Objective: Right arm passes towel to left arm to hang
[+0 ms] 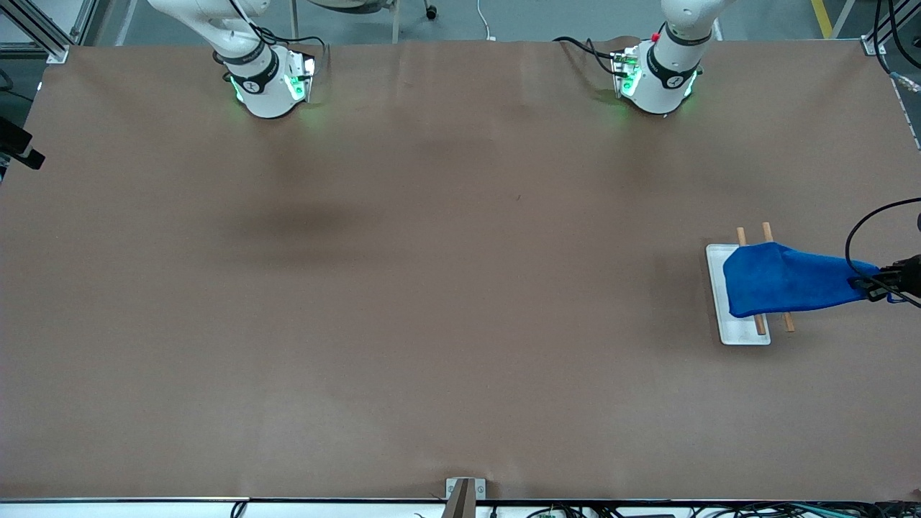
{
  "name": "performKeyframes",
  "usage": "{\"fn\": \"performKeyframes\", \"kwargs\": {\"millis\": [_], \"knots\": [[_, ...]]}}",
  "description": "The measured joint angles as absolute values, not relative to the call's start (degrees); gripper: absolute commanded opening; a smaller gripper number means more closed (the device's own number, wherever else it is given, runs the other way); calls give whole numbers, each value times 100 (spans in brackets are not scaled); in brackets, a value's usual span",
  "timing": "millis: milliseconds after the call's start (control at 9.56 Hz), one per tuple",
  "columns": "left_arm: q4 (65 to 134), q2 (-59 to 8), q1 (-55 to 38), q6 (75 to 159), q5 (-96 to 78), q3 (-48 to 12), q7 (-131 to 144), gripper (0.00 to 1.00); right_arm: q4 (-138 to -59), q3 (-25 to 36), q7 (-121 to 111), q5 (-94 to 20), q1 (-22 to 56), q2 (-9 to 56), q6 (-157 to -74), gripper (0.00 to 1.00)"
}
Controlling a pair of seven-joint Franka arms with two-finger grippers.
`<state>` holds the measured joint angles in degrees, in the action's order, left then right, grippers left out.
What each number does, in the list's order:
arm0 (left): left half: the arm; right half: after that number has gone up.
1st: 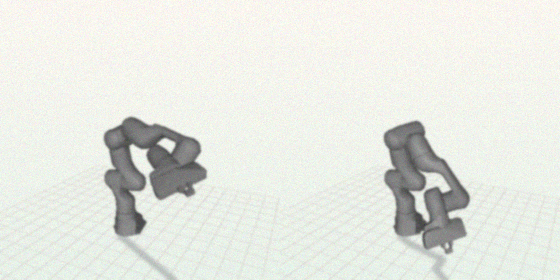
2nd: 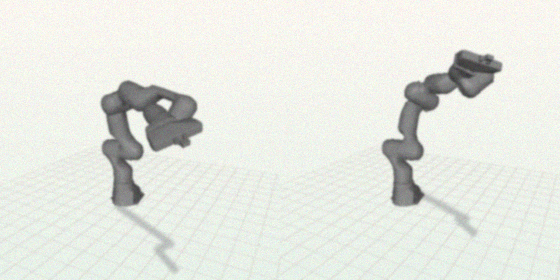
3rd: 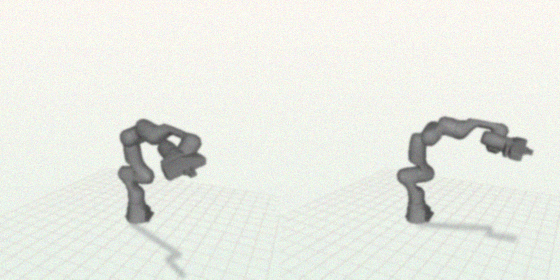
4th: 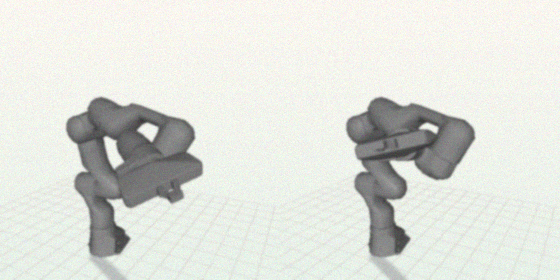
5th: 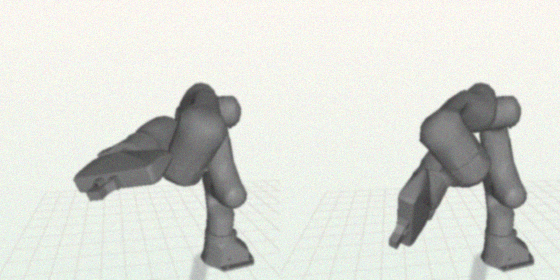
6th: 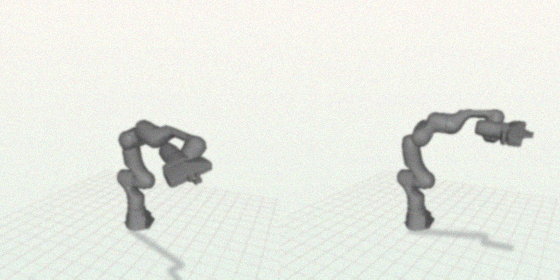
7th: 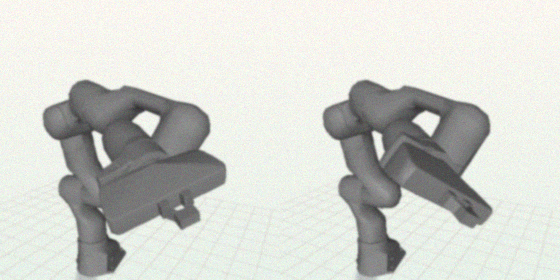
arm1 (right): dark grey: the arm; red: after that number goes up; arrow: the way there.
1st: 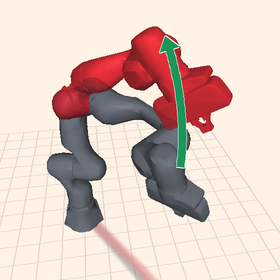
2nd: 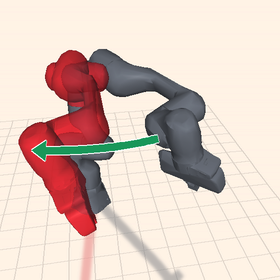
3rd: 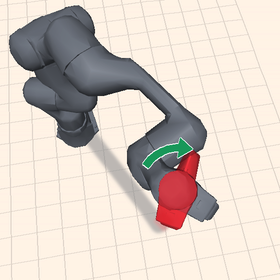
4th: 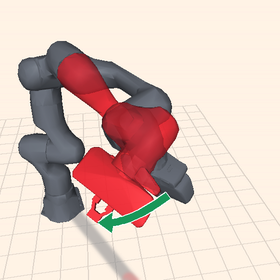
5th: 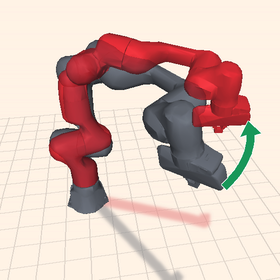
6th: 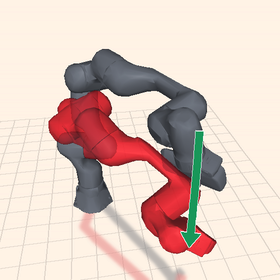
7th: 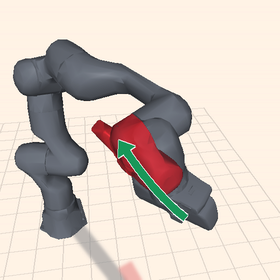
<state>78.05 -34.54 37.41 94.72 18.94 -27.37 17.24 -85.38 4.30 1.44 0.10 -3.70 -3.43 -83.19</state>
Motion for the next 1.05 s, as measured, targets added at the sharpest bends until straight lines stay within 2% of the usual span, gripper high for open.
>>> {"fn": "performKeyframes", "kwargs": {"millis": [314,1046], "knots": [[7639,-3350,3705,9478,1894,-2999,1725,100,-8538,429,144,10,-375,-343,-8317,100],[7539,-2438,3063,9256,1895,-3276,1729,100,-8538,425,145,10,-377,-341,-8302,100]]}}
